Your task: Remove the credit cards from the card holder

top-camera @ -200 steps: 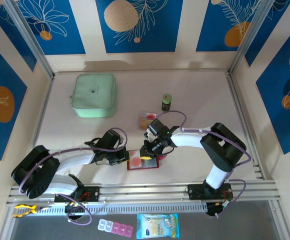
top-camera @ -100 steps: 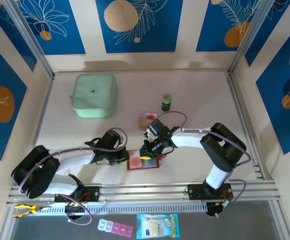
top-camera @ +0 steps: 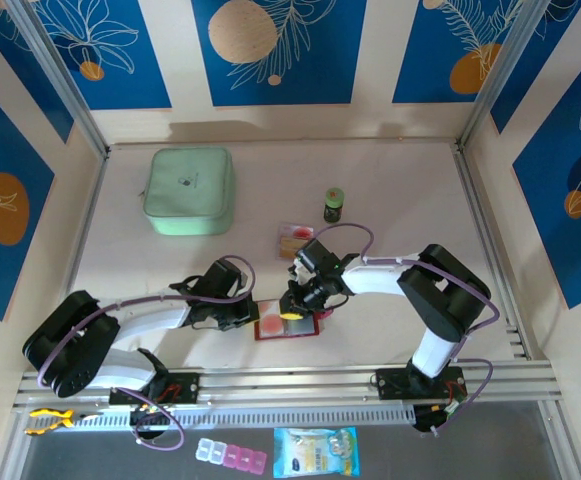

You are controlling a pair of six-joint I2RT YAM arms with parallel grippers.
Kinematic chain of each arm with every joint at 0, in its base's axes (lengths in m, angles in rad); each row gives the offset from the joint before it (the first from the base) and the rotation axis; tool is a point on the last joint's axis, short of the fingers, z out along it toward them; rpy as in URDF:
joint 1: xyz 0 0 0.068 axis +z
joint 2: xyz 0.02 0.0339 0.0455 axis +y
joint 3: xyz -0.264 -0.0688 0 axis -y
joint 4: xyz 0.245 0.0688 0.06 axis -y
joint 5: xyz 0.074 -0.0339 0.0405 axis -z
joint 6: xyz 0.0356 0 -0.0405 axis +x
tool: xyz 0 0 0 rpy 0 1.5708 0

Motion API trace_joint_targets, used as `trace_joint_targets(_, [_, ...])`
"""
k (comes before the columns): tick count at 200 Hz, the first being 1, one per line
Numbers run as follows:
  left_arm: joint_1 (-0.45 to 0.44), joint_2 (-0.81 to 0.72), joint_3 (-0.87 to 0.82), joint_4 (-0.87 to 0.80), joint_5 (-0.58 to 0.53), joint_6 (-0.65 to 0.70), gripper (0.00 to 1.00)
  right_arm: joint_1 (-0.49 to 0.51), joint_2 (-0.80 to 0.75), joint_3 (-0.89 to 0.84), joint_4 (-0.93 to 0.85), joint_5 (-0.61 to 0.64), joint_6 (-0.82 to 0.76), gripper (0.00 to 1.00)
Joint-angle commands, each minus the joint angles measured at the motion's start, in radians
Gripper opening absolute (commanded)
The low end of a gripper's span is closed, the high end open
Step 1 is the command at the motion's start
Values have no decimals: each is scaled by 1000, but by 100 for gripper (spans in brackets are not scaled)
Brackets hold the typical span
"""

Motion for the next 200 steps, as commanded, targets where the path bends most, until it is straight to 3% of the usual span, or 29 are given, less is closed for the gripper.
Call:
trace_joint_targets(1, [8,15,4,-57,-10,19,7,2,3,11,-43,-2,-5,15])
trace_joint_targets(48, [8,21,15,-63,-8,24,6,7,-8,21,-88,29,-15,16])
trace_joint_targets(200, [8,29,15,-55,-5,23,7,20,36,36,-13,-53,-10,13])
